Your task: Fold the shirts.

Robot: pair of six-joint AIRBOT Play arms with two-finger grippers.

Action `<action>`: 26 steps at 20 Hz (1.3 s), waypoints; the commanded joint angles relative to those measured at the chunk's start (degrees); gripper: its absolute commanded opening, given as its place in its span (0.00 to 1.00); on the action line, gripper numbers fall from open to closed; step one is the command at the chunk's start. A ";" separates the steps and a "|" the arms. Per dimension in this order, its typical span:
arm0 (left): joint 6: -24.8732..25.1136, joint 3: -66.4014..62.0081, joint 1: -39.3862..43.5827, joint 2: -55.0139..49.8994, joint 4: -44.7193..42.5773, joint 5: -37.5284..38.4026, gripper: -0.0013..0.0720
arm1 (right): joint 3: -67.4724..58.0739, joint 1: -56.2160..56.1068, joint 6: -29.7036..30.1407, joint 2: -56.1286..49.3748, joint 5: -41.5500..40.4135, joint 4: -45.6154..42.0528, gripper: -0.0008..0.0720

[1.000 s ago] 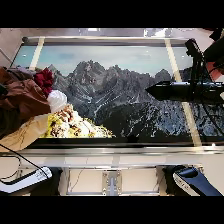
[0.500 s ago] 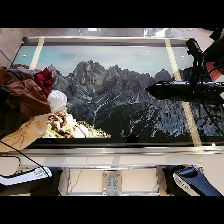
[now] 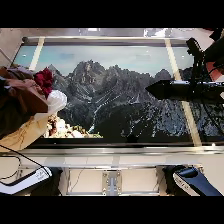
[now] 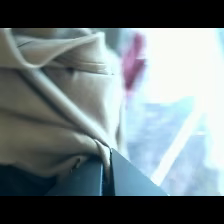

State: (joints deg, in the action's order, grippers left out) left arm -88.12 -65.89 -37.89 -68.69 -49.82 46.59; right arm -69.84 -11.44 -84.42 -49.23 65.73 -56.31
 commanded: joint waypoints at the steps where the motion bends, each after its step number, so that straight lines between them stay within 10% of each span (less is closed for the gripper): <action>1: 7.30 -0.04 2.99 8.90 11.15 1.42 0.03 | -0.02 -0.04 0.02 -0.04 0.00 -1.57 0.07; 3: 10.95 -0.04 8.13 13.88 15.93 1.42 0.03 | -0.02 -0.04 0.02 -0.04 0.90 -5.38 0.39; 9: 14.25 0.00 40.57 18.03 17.05 1.18 0.03 | -0.57 -0.02 0.07 0.02 5.95 -16.65 0.38; 17: 14.01 -0.02 75.82 -4.81 1.66 -1.46 0.04 | -14.34 -0.02 0.09 0.02 7.26 -33.20 0.38; 18: 14.01 -0.02 76.65 -7.54 2.47 -4.33 0.23 | -15.78 -0.02 0.11 0.02 7.30 -34.51 0.38; 19: 14.01 -0.02 76.48 -8.96 3.56 -7.50 0.71 | -17.05 -0.02 0.17 0.02 7.37 -36.20 0.38; 20: 14.01 -0.04 75.30 -9.07 3.98 -10.34 0.97 | -17.97 -0.02 1.14 0.02 7.41 -38.27 0.38; 24: 13.20 -0.02 62.01 -4.50 3.93 -12.02 1.00 | -18.58 3.41 3.08 -0.11 9.33 -44.59 0.38; 26: 4.02 0.00 53.44 -4.04 3.67 -6.27 1.00 | -16.79 7.74 2.29 -0.11 10.19 -44.06 0.38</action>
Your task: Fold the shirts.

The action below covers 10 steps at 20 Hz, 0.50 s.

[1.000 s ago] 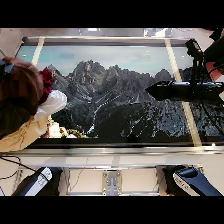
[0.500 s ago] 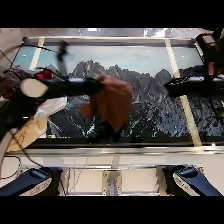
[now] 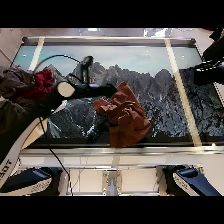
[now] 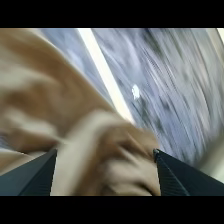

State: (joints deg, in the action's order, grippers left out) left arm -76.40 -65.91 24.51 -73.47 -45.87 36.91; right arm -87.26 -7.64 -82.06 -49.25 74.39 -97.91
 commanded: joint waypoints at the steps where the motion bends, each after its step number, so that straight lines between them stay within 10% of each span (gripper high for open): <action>1: -11.26 0.07 -12.46 0.20 -2.01 7.78 1.00 | 2.21 5.97 -1.29 -0.09 1.62 -2.03 0.38; 5: -14.93 3.37 -19.37 -4.22 -6.38 22.21 0.99 | 11.39 10.95 -2.99 -0.09 1.64 7.63 0.38; 10: -14.88 5.60 -16.24 -10.62 -5.97 21.99 0.98 | 19.87 10.93 -2.95 -0.09 1.57 16.70 0.38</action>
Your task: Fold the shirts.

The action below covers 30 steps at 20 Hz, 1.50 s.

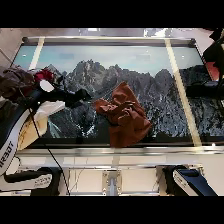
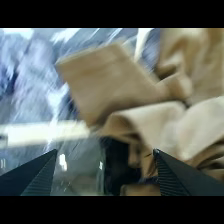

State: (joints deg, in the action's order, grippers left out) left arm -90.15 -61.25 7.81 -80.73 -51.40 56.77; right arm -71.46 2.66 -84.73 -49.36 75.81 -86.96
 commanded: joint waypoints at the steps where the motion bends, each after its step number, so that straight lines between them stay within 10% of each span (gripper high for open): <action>1: -1.14 0.94 0.92 -4.70 -0.22 1.38 0.98 | 4.39 0.63 -0.28 0.02 0.24 6.75 0.38; 19: 8.57 0.81 1.84 -15.47 20.65 -13.18 0.97 | 4.37 0.63 -0.28 0.09 0.09 16.72 0.38; 24: 8.59 0.81 1.86 -15.47 22.16 -14.12 0.67 | 4.39 0.61 -0.28 0.09 0.07 18.99 0.38; 27: 8.92 0.81 1.84 -15.47 22.16 -14.16 0.03 | 4.68 0.63 -0.22 0.07 0.04 18.82 0.38; 30: 11.80 0.81 1.84 -15.45 24.35 -14.14 0.03 | 7.67 0.63 0.37 0.07 0.15 17.42 0.38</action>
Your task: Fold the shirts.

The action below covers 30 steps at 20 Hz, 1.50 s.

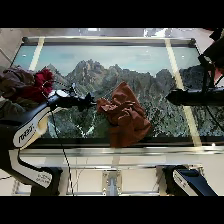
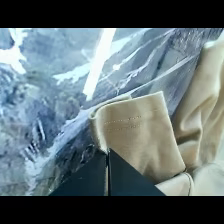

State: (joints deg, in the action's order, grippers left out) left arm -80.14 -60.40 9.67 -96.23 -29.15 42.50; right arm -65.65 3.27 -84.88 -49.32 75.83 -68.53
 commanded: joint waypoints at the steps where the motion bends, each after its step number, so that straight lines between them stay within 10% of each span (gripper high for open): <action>1: 1.79 -0.07 -0.02 0.11 3.48 0.13 0.03 | 4.13 0.02 0.52 0.02 0.33 -2.64 0.38; 9: 4.15 -0.17 -0.72 1.20 4.70 0.15 0.03 | 31.87 0.02 0.48 -0.02 -16.04 2.69 0.38; 21: 4.17 -0.17 -0.74 2.19 4.76 0.13 0.03 | 34.10 0.02 2.47 -17.27 -24.02 9.22 0.58; 24: 4.17 -0.17 -0.74 2.19 4.76 0.09 0.03 | 34.10 0.02 9.60 -17.57 -24.61 14.73 0.20; 30: 6.10 -0.17 -0.76 3.52 4.76 0.13 0.03 | 34.07 0.02 13.35 -17.57 -30.82 20.68 0.14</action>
State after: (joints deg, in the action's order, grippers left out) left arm -74.78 -60.53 8.95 -93.41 -24.36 42.65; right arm -31.55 3.27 -73.58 -66.67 47.55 -50.26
